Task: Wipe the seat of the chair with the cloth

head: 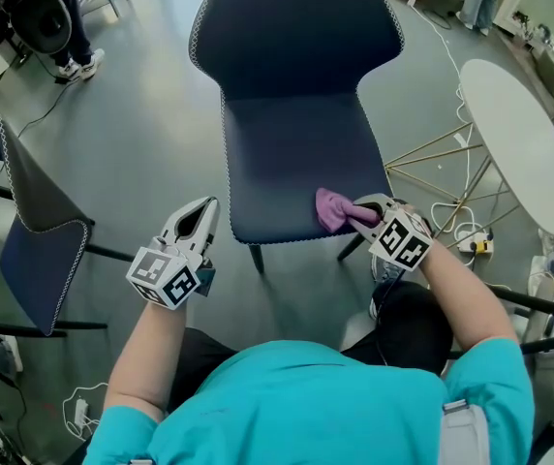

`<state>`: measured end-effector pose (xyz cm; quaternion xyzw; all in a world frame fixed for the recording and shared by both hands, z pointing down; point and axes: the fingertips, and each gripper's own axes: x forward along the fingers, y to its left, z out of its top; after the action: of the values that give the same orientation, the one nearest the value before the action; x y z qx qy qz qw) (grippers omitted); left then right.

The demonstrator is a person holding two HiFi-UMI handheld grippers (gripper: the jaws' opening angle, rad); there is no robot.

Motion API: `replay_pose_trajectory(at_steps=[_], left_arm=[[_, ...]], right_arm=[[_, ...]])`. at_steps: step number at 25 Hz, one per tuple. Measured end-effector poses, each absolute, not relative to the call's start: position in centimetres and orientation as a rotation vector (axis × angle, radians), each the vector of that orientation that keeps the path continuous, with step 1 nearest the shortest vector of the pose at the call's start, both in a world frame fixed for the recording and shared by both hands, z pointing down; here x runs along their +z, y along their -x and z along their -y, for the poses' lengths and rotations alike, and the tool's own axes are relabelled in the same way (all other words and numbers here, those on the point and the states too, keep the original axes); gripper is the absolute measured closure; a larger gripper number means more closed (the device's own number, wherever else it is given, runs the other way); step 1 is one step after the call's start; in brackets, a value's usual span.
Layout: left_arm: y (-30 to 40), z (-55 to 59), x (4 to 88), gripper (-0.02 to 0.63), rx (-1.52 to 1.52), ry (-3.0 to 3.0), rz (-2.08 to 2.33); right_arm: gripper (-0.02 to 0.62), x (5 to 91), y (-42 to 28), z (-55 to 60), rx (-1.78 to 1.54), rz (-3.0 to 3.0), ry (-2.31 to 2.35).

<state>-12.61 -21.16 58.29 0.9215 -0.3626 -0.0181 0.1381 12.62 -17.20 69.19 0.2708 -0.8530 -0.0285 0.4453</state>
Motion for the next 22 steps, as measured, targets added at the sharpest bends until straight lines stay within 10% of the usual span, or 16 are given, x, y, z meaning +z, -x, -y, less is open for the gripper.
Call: replay_pose_trajectory(at_steps=[22], left_arm=[[10.8, 21.3, 58.5, 0.612, -0.011, -2.674, 1.011]], right_arm=[[0.545, 69.7, -21.1, 16.4, 0.015, 2.065, -0.782]])
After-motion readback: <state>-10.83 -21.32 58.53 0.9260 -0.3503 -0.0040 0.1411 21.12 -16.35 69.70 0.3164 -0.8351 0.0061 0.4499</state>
